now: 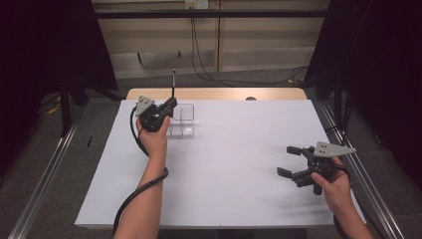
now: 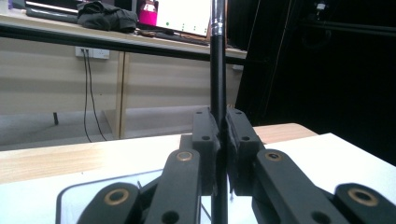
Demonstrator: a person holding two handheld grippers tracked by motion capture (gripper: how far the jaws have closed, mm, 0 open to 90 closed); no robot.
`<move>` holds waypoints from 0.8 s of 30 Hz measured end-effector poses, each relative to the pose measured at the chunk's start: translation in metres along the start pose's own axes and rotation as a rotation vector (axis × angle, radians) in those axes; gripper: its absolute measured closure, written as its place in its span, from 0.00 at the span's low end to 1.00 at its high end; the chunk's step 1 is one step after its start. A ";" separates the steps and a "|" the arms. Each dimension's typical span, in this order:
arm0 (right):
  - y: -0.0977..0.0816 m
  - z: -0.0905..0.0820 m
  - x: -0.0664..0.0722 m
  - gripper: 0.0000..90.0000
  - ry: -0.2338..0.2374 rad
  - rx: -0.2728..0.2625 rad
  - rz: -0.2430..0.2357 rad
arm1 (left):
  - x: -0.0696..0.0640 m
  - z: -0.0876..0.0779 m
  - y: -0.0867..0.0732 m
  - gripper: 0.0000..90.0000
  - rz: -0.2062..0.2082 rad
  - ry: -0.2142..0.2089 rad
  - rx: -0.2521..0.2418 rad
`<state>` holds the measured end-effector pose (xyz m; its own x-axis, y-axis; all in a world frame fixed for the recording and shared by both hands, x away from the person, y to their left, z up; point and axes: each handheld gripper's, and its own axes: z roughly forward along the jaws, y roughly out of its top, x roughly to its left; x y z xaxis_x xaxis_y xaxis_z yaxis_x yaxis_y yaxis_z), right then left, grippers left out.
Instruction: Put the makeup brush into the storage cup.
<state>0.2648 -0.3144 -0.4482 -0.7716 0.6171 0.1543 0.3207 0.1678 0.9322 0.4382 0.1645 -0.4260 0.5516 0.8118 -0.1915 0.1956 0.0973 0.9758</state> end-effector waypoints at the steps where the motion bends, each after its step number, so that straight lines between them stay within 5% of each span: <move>1: 0.000 0.000 0.000 0.07 0.001 0.000 0.000 | 0.000 0.001 0.000 0.93 0.003 -0.001 0.001; 24: -0.001 -0.001 -0.002 0.07 0.002 0.000 0.006 | 0.002 0.014 -0.006 0.93 0.009 0.023 0.016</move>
<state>0.2651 -0.3169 -0.4493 -0.7707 0.6167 0.1602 0.3252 0.1645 0.9312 0.4494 0.1579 -0.4334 0.5349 0.8255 -0.1800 0.2036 0.0808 0.9757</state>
